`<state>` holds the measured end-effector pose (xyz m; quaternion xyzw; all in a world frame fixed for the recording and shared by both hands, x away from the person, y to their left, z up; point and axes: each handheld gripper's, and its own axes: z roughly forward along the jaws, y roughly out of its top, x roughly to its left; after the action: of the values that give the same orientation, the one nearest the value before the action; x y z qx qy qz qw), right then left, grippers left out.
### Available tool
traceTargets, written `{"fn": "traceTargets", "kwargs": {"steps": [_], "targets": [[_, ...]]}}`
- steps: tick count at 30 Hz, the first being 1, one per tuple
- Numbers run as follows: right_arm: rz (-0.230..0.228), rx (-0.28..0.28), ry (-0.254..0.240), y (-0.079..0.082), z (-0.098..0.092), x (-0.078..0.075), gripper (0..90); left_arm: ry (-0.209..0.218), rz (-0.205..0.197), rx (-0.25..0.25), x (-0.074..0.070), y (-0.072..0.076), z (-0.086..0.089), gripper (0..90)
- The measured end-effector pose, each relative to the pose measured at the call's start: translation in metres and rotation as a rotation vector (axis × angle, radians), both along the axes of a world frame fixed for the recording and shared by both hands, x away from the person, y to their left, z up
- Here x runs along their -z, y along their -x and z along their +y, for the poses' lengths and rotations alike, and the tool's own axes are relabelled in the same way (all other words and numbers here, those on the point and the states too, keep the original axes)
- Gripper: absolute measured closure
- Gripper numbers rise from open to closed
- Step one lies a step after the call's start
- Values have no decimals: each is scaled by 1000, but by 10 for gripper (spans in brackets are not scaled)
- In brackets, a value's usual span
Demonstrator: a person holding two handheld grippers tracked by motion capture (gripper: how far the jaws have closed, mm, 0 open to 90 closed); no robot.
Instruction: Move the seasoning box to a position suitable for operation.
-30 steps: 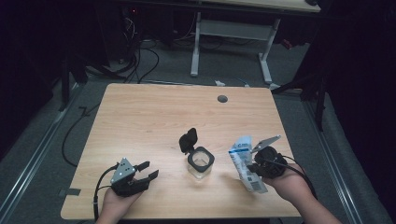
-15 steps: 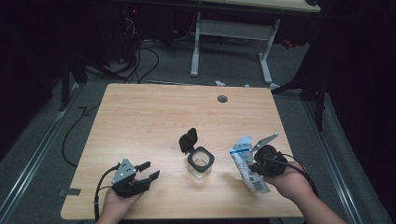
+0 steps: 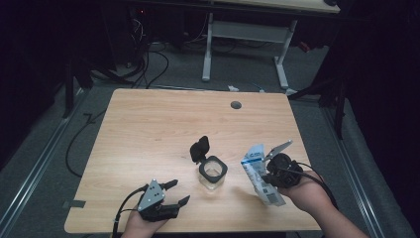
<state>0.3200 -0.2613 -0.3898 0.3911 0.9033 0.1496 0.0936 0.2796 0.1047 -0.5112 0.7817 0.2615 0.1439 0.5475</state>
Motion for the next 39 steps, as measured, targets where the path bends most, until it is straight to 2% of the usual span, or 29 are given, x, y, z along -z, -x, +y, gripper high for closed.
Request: {"fn": "traceTargets", "kwargs": {"steps": [10, 13, 22, 29, 36, 39], "targets": [[10, -28, -12, 2, 12, -7, 898, 2, 11, 128, 3, 8, -54, 267], [14, -34, -10, 2, 16, -8, 898, -6, 11, 150, 4, 10, -69, 250], [24, -50, -14, 1, 22, -13, 898, 10, 30, 180, 4, 7, -96, 215], [24, -62, -23, 2, 29, -18, 897, 6, 32, 194, 8, 5, -110, 194], [10, -81, -15, 2, 38, -24, 897, -9, 11, 214, 6, 3, -124, 187], [8, -87, -19, 3, 43, -27, 898, -1, 11, 218, 5, 3, -130, 188]]}}
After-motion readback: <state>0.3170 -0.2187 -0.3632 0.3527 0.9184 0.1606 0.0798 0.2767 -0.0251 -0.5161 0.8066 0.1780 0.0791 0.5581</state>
